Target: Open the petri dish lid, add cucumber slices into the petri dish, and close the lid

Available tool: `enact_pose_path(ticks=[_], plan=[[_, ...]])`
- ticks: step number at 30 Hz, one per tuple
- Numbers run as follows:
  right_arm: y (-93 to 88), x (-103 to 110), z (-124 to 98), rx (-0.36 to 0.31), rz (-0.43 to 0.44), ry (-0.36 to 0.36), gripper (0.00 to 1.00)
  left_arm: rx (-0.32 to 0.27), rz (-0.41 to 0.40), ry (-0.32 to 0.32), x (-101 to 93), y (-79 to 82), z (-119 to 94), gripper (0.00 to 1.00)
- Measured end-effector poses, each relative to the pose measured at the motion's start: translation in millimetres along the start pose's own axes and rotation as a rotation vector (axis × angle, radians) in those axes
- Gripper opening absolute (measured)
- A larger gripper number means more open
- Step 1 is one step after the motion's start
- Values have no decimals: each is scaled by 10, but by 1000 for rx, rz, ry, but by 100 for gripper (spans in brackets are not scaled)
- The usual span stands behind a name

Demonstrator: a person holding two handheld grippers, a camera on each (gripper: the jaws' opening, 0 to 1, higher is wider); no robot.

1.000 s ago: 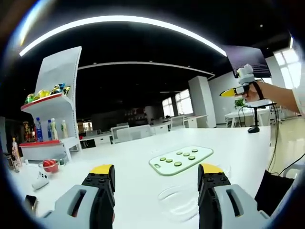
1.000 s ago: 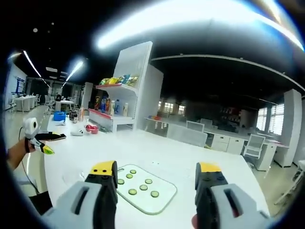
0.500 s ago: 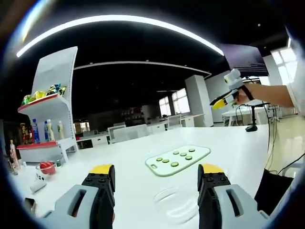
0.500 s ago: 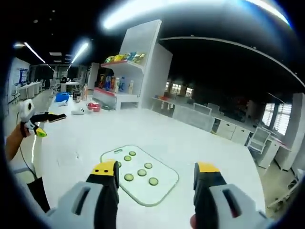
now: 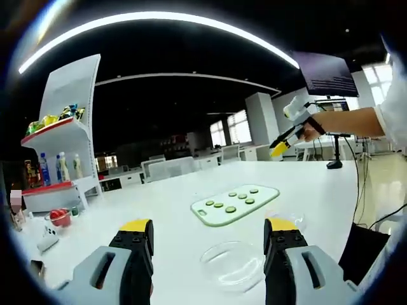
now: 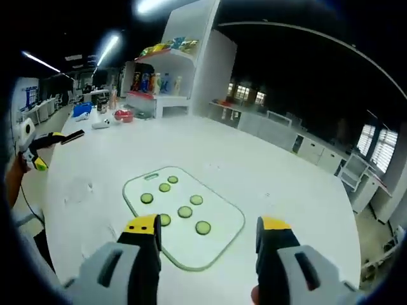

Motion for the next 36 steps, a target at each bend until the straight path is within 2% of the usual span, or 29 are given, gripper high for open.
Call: enact_pose_path(ticks=[9, 18, 25, 36], plan=[[-28, -51, 161, 31, 3, 15, 59, 3, 0, -26, -119, 21, -1, 70], [-139, 21, 356, 91, -1, 41, 59, -2, 0, -33, -158, 41, -6, 70], [-341, -140, 523, 125, 43, 42, 59, -8, -6, -35, -161, 57, -7, 70], [-530, -284, 872, 169, 80, 60, 55, -5, -20, -26, -116, 20, 23, 70]])
Point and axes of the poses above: the point that each gripper's makers call its tool centre point, and the gripper's own axes: z roughly forward along the fingers, x roughly to its left, y roughly out of its top, the point moved 3 cm from there along -z, roughly backward along the fingers, and after that the axes turned 12 degrees about y, right-handed, at the moved point
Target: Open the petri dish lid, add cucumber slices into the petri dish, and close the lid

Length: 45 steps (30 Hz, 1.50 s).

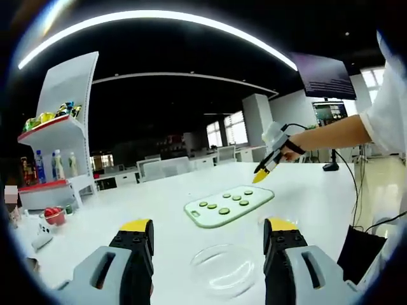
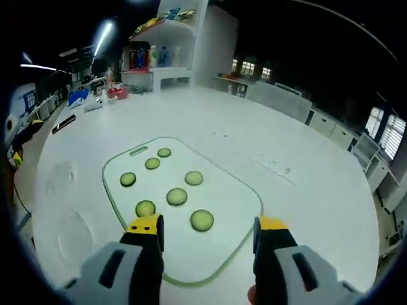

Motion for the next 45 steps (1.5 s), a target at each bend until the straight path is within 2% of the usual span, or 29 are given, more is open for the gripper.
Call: enact_pose_path(ticks=[5, 9, 12, 20, 30, 45], plan=[[-89, 9, 114, 21, 10, 8, 54, 9, -5, 7, 32, -45, 6, 70], [-94, -111, 225, 29, 20, 11, 52, 12, -6, 11, 58, -60, 7, 70], [-127, -118, 262, 39, 28, 17, 50, 14, -6, 11, 72, -65, 19, 70], [-134, 61, 332, 51, 29, 22, 48, 13, -5, 14, 116, -82, 36, 70], [-176, 107, 400, 69, 35, 33, 45, 9, -6, 30, 174, -79, 4, 70], [-217, 7, 486, 80, 72, 47, 39, 12, -3, 35, 177, -83, -5, 70]])
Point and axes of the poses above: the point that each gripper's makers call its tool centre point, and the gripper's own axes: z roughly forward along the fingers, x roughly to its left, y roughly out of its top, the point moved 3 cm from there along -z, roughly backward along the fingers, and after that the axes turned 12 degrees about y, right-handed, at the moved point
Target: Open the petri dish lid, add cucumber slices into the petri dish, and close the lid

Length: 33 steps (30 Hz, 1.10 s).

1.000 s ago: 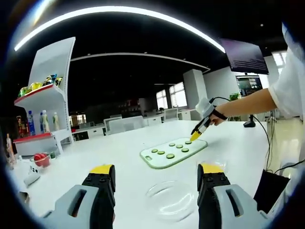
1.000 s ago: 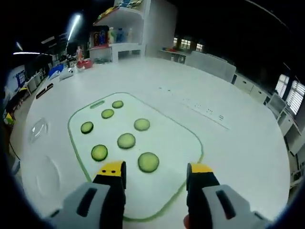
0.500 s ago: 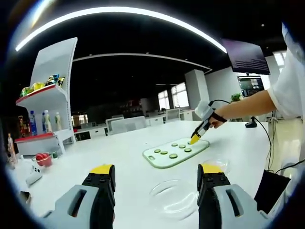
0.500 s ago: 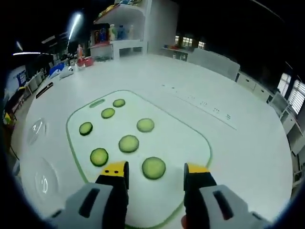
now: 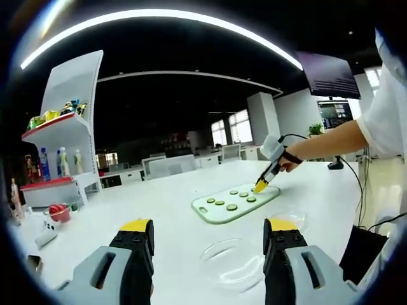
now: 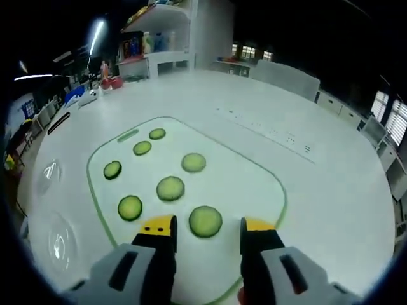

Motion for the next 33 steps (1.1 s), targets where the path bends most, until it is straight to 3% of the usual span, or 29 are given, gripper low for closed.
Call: enact_pose_path(ticks=[7, 19, 33], plan=[[36, -109, 56, -5, 13, 12, 37, 1, 0, 6, 23, 0, 0, 70], [-32, 71, -20, -5, 16, 2, 26, 2, -16, 9, 34, -10, -2, 70], [18, -38, 24, -10, 24, -3, 19, -6, -25, 7, 19, 23, -8, 70]])
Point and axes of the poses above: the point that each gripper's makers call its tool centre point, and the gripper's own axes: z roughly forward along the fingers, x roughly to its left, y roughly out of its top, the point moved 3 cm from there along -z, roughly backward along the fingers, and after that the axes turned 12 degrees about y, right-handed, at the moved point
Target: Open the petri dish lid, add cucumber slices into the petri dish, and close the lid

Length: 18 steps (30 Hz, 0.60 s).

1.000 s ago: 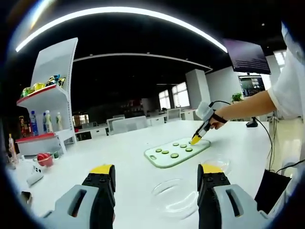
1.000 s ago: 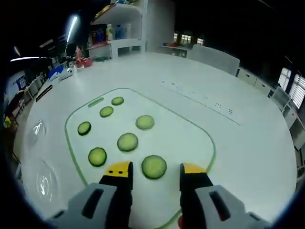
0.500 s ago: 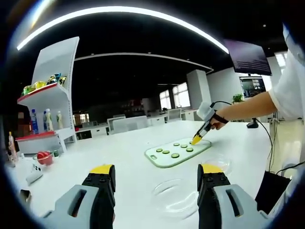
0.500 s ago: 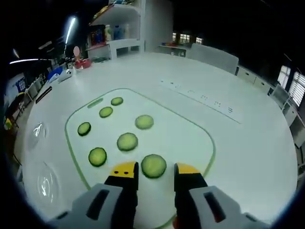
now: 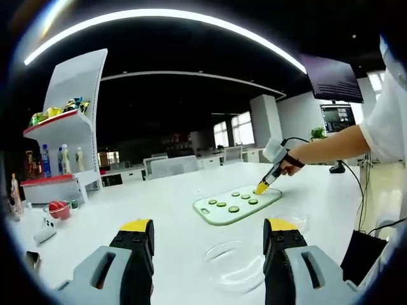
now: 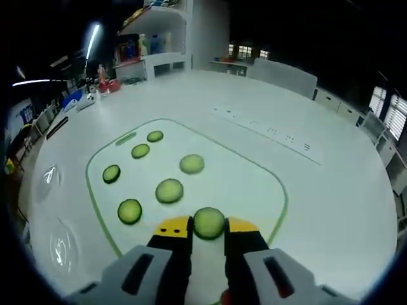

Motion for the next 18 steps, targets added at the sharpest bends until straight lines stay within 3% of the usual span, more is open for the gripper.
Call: enact_pose_path(ticks=[18], plan=[[35, -1, -71, -22, 22, -14, 19, 3, 7, -16, -63, 17, -24, 70]])
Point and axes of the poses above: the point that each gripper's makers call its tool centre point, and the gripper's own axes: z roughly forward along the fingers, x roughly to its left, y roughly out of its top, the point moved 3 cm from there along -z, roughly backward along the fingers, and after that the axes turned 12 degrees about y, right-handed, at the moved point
